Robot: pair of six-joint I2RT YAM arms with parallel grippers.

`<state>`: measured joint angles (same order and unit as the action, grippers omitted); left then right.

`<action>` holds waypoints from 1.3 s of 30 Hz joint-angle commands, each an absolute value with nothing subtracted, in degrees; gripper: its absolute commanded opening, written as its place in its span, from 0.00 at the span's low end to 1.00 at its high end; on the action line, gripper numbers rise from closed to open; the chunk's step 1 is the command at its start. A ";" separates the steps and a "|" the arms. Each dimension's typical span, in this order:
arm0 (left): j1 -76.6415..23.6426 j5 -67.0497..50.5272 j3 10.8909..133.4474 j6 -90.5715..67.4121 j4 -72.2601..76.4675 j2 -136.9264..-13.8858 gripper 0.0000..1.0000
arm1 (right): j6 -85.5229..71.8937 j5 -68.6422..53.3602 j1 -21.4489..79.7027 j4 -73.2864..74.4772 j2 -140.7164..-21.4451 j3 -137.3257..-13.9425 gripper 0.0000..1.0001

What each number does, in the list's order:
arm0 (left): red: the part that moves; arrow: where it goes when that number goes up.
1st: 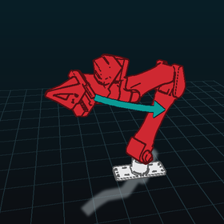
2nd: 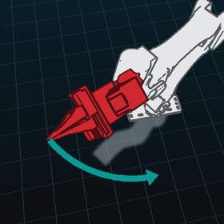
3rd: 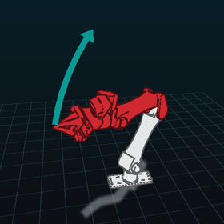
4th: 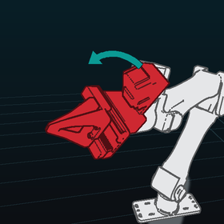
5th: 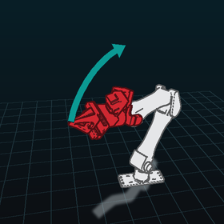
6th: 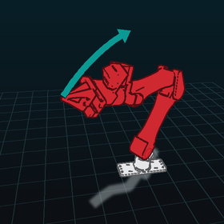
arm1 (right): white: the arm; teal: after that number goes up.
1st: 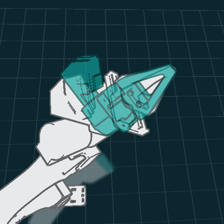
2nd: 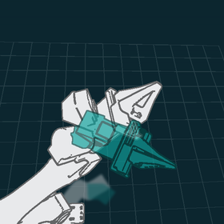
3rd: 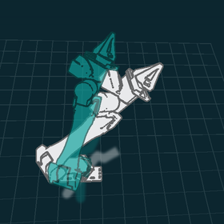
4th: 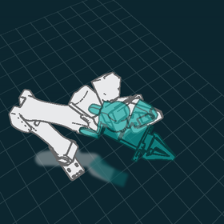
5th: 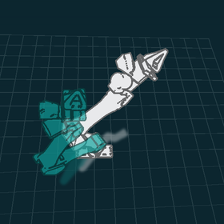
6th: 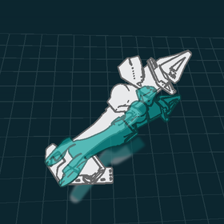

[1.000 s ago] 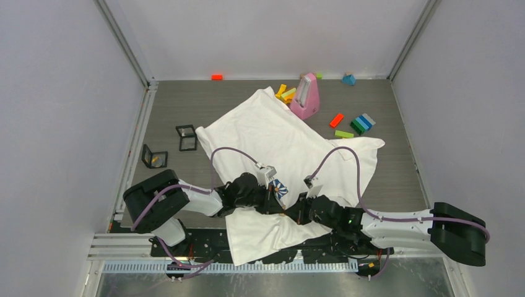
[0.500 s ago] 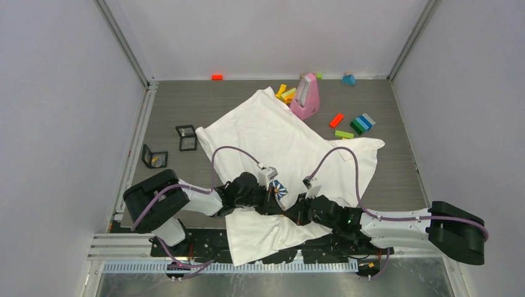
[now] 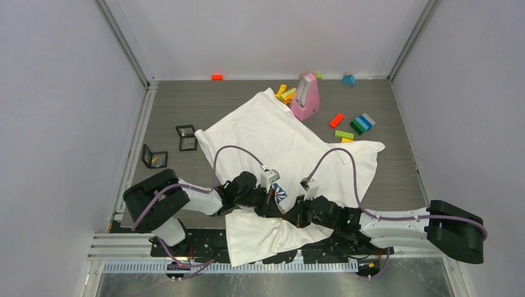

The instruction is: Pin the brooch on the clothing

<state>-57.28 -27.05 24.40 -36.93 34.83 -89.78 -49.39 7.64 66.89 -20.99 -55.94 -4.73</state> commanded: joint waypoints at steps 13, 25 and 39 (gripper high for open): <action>-58.71 -26.66 24.81 -37.39 35.96 -83.45 0.00 | -51.10 16.90 66.53 -16.12 -48.35 -5.32 0.00; -58.75 -22.03 24.40 -39.76 34.56 -82.83 0.00 | -51.57 18.78 66.44 -10.56 -41.81 -4.31 0.00; -57.91 -17.69 25.70 -43.49 29.16 -84.70 0.00 | -50.60 16.20 66.45 -12.30 -42.11 -5.13 0.10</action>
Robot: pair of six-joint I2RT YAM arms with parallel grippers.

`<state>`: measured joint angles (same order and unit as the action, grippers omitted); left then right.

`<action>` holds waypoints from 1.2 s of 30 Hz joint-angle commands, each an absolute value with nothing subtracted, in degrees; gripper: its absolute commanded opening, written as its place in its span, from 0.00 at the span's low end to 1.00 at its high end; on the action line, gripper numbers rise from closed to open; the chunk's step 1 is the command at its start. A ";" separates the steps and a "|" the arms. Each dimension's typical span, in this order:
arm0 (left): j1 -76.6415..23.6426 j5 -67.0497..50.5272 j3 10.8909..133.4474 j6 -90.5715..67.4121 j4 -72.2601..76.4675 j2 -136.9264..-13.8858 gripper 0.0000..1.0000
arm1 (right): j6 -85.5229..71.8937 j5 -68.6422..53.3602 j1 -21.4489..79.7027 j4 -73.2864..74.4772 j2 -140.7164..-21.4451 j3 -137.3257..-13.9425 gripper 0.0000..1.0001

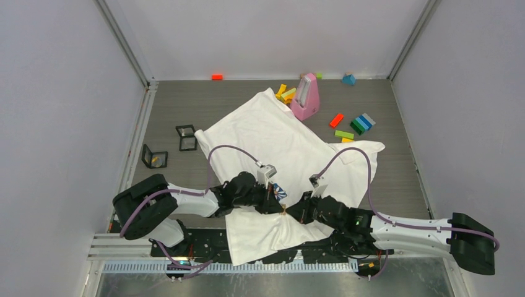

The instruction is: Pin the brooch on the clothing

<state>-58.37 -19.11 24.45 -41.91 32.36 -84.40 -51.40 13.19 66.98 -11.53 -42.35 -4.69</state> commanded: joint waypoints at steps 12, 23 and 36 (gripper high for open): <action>-56.47 -17.31 25.99 -45.23 27.52 -86.06 0.00 | -49.95 15.90 66.45 -7.38 -38.41 -7.76 0.41; -56.36 -13.76 30.13 -39.50 13.86 -78.79 0.62 | -48.17 21.50 60.35 13.16 -41.51 -19.36 0.74; -39.69 -9.01 40.32 -27.08 -22.56 -60.80 0.98 | -41.11 18.37 42.37 19.89 -52.22 -31.68 0.95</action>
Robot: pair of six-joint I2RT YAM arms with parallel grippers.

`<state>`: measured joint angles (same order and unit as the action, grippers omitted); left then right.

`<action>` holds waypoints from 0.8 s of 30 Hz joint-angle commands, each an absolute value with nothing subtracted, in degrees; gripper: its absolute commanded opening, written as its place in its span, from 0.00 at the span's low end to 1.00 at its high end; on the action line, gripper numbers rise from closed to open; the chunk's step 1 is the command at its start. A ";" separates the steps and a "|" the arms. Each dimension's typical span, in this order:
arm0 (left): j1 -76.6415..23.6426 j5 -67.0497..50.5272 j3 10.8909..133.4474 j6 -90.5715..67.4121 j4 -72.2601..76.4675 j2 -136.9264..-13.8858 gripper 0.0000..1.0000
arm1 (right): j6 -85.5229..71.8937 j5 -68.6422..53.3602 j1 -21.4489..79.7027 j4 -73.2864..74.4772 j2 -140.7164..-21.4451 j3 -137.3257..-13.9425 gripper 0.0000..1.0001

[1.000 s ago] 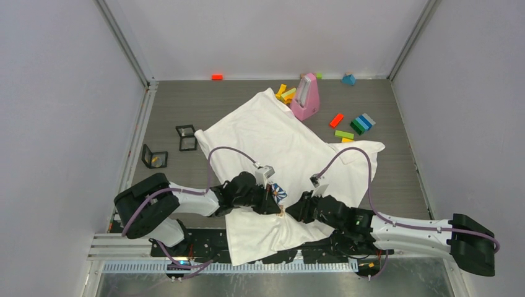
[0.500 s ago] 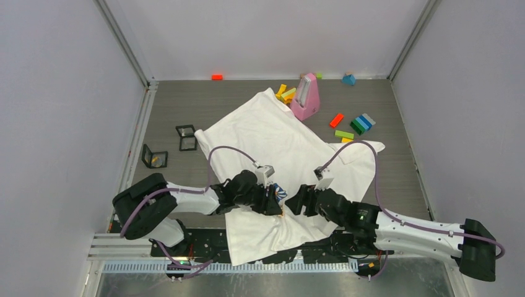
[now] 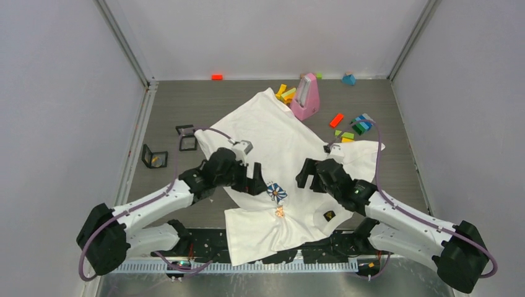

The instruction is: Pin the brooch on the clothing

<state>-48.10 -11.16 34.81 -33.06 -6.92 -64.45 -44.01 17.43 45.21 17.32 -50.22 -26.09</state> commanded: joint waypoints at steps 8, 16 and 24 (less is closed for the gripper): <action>-9.54 -12.98 50.83 -22.45 -34.28 -67.27 0.98 | -36.68 16.82 38.37 21.92 -56.66 -37.95 0.93; 8.96 -0.54 52.46 -24.64 -30.26 -69.72 0.98 | -32.46 11.32 33.42 21.89 -52.50 -38.37 0.93; 15.39 10.33 49.53 -28.99 -24.62 -72.61 0.97 | -30.93 1.45 28.78 18.58 -51.44 -36.95 0.93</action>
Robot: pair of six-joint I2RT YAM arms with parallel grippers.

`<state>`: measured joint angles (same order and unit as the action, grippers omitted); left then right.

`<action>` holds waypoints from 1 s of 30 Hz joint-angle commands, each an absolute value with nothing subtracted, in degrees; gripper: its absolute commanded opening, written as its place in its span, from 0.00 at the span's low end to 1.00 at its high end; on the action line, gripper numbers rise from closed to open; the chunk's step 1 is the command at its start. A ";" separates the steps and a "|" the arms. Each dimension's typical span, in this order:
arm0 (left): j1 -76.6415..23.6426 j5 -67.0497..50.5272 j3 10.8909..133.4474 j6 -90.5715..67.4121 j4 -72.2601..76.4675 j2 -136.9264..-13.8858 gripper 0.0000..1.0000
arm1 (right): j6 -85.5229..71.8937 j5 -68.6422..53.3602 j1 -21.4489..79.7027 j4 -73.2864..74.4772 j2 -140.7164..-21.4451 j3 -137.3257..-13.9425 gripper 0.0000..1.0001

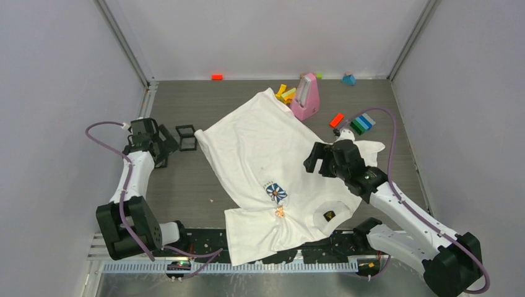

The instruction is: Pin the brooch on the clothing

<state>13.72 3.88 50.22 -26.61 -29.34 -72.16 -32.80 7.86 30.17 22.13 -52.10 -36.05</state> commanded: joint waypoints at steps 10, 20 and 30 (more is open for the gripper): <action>19.96 12.01 45.19 -28.66 -18.73 -74.64 0.77 | -32.79 -6.63 27.91 12.99 -52.81 -33.19 0.90; 22.30 7.15 46.85 -26.77 -14.02 -80.75 0.69 | -34.04 -10.23 27.77 9.55 -52.91 -31.64 0.89; 22.33 8.27 48.04 -25.27 -11.89 -85.02 0.62 | -34.34 -12.00 27.69 7.44 -54.69 -30.91 0.88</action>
